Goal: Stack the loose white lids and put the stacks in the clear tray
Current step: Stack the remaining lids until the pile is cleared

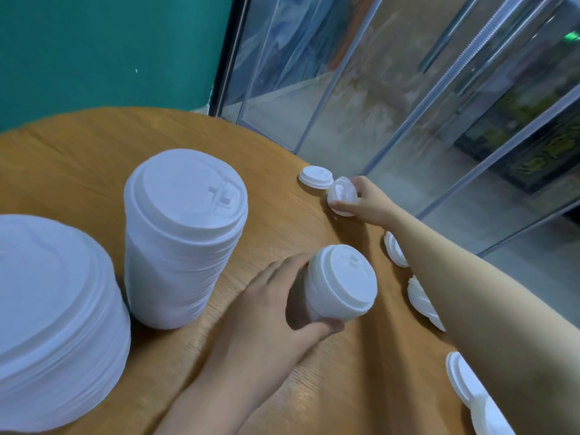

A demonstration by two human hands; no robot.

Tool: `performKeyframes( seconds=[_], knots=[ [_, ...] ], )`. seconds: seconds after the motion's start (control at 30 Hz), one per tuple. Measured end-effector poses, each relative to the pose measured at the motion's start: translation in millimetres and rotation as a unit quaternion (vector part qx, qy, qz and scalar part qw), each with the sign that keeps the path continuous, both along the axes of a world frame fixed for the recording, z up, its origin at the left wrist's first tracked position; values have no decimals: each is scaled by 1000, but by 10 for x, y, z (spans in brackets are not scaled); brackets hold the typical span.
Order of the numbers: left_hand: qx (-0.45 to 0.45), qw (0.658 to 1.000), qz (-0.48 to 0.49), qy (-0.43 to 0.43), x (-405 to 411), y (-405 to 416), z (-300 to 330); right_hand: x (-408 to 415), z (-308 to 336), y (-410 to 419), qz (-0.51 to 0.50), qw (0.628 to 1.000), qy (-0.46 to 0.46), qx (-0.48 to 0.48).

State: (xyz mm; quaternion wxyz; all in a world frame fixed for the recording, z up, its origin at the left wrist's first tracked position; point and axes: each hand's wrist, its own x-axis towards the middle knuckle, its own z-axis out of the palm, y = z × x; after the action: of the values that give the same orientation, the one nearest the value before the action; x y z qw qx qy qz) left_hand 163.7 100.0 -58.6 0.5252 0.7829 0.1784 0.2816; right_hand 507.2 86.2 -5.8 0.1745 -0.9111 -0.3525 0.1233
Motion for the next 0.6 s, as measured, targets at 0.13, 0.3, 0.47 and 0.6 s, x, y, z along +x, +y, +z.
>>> performKeyframes(
  seconds=[0.13,0.3,0.47,0.6],
  knots=[
    [-3,1000,3,4,16,-12,-14,-150,99,-101,33,999,3,13],
    [-12,1000,2,4,20,-42,-15,-516,414,-344,65,995,-26,71],
    [-16,1000,5,1,28,-46,-6,-1020,807,-668,94,983,71,139],
    [-14,1000,9,3,49,-89,-7,-1438,989,-857,138,965,131,180]
  ],
)
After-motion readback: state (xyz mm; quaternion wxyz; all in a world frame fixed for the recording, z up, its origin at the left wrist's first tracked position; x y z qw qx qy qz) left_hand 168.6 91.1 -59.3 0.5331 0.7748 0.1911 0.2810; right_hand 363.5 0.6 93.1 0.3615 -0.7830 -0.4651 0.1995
